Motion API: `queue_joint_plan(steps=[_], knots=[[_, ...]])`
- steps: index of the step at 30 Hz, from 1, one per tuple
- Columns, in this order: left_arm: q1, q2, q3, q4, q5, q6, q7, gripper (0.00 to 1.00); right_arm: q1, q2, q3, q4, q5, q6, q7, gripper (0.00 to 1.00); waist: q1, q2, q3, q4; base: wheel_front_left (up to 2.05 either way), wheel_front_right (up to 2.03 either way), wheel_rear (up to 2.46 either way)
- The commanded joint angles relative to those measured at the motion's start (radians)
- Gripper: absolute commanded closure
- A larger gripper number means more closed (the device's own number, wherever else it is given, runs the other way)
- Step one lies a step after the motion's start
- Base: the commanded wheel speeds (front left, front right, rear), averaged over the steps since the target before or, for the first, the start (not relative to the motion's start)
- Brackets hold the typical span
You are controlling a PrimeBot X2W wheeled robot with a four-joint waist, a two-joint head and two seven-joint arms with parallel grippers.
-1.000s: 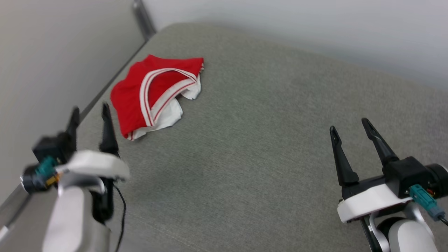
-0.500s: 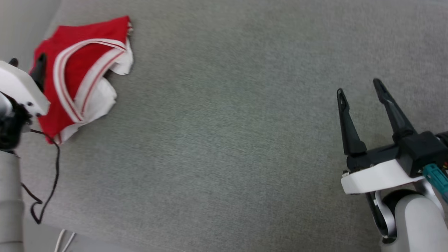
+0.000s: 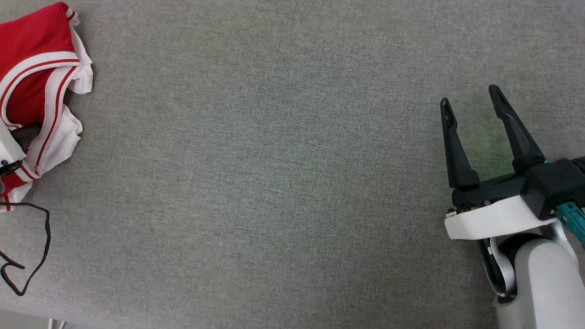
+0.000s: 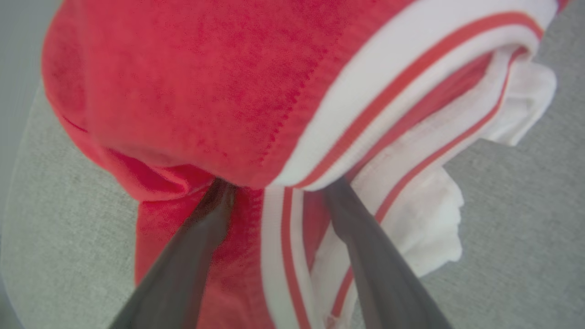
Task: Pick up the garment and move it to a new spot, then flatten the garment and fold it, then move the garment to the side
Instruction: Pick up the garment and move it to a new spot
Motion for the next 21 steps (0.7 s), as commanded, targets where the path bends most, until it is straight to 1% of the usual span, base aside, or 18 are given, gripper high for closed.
queue_joint_plan(steps=[1, 3, 6, 7, 10, 14, 19, 21], knots=[[0.032, -0.037, -0.012, 0.041, -0.007, 0.001, 0.008, 1.00, -0.021, 0.000, -0.005, 0.007, 0.003, 0.000, -0.007, 0.00, -0.0002, -0.0001, -0.008, -0.002, 0.00, 0.00, 0.00], [0.031, -0.041, -0.018, 0.043, -0.006, 0.000, -0.010, 1.00, -0.020, 0.000, -0.009, 0.009, 0.003, 0.000, -0.006, 0.00, -0.0002, -0.0001, -0.021, -0.001, 0.00, 0.00, 0.00], [0.015, -0.023, -0.028, 0.016, 0.023, -0.002, -0.090, 1.00, -0.017, 0.000, -0.016, 0.008, 0.004, 0.000, -0.005, 0.00, -0.0002, -0.0001, -0.041, 0.001, 0.00, 0.00, 0.00], [0.015, -0.023, -0.028, 0.016, 0.023, -0.002, -0.090, 1.00, -0.017, 0.000, -0.016, 0.008, 0.004, 0.000, -0.005, 0.00, -0.0002, -0.0001, -0.041, 0.001, 0.00, 0.00, 0.00], [-0.005, 0.001, -0.036, -0.020, 0.070, 0.006, -0.232, 1.00, -0.007, 0.000, -0.021, 0.015, 0.007, 0.000, -0.009, 0.00, -0.0002, -0.0001, -0.074, 0.000, 0.00, 0.00, 0.00], [-0.028, -0.009, -0.046, -0.056, 0.126, 0.034, -0.422, 1.00, 0.019, 0.000, -0.035, 0.020, 0.021, 0.000, -0.017, 0.00, -0.0002, -0.0001, -0.130, -0.006, 0.00, 0.00, 0.00], [-0.043, -0.053, -0.066, -0.105, 0.183, 0.071, -0.656, 1.00, 0.053, 0.000, -0.054, 0.036, 0.047, 0.000, -0.022, 0.00, -0.0002, -0.0001, -0.217, -0.024, 0.00, 0.00, 0.00], [-0.038, -0.082, -0.081, -0.126, 0.194, 0.073, -0.726, 1.00, 0.071, 0.000, -0.064, 0.041, 0.056, 0.000, -0.024, 0.00, -0.0002, -0.0001, -0.253, -0.035, 0.00, 0.00, 0.00]])
